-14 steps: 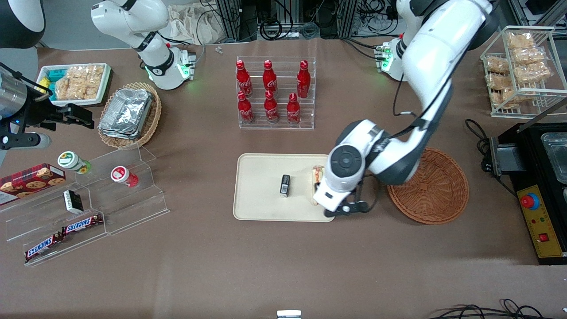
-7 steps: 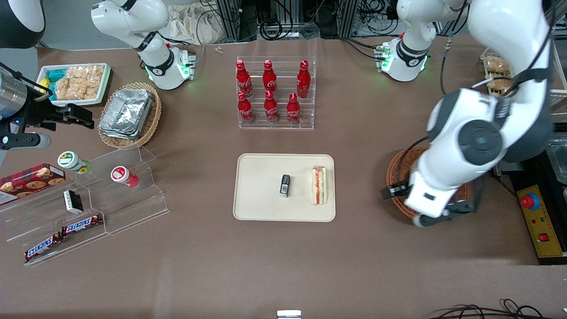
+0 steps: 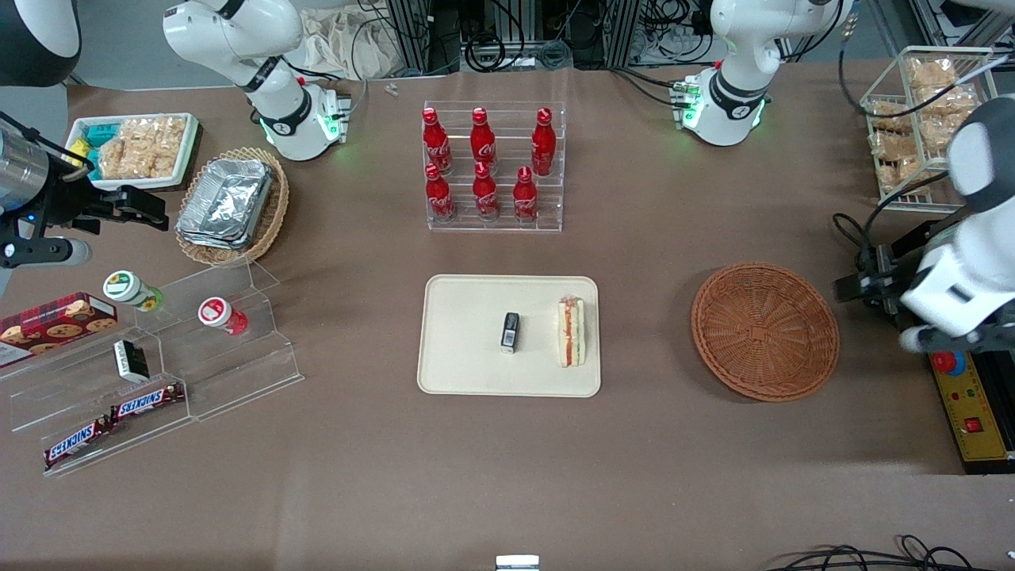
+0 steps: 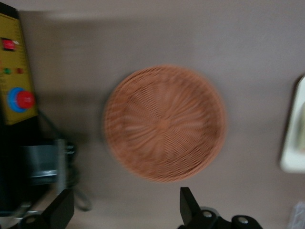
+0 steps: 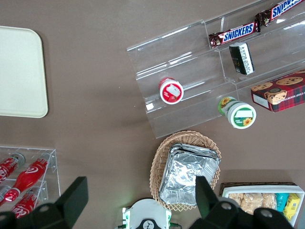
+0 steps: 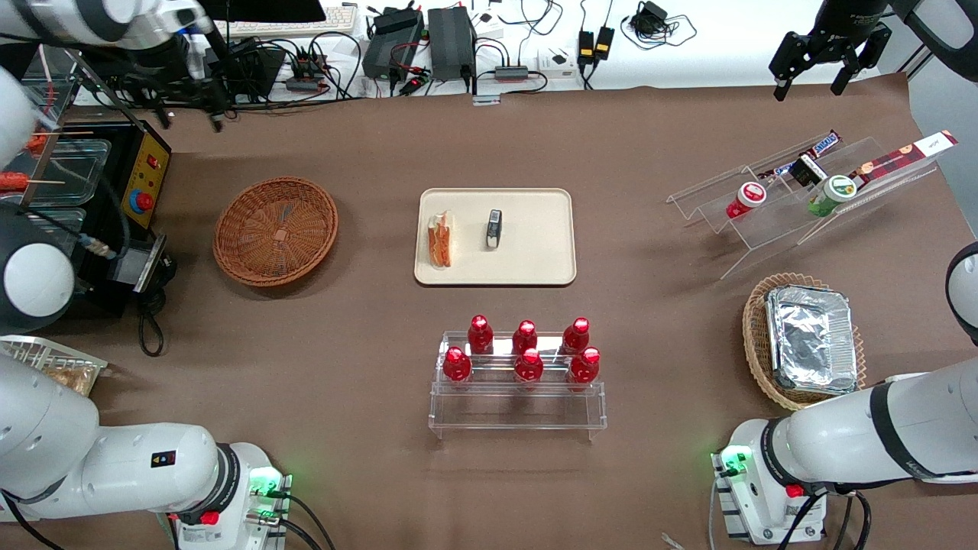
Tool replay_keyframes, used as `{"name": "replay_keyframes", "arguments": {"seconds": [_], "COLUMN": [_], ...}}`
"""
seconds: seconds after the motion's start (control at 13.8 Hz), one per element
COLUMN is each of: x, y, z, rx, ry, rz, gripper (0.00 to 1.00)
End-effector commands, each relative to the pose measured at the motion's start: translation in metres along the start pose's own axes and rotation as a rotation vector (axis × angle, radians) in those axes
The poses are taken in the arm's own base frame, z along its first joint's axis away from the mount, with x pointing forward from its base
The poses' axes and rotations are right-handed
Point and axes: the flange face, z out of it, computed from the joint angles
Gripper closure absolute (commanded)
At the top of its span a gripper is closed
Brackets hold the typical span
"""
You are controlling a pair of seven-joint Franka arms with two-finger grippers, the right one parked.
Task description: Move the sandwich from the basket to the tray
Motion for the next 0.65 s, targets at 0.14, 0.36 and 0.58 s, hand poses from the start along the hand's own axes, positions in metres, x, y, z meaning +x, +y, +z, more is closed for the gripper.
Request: {"name": "replay_keyframes", "arguments": {"seconds": [0.14, 0.36, 0.58], "x": [-0.016, 0.001, 0.009], "y": [-0.058, -0.04, 0.0], "z": [-0.005, -0.005, -0.012], "rx": [-0.003, -0.012, -0.019], "ry": [-0.012, 0.0, 0.014], "rz": [0.129, 0.104, 0.056], "gripper": [0.0, 0.0, 0.0]}}
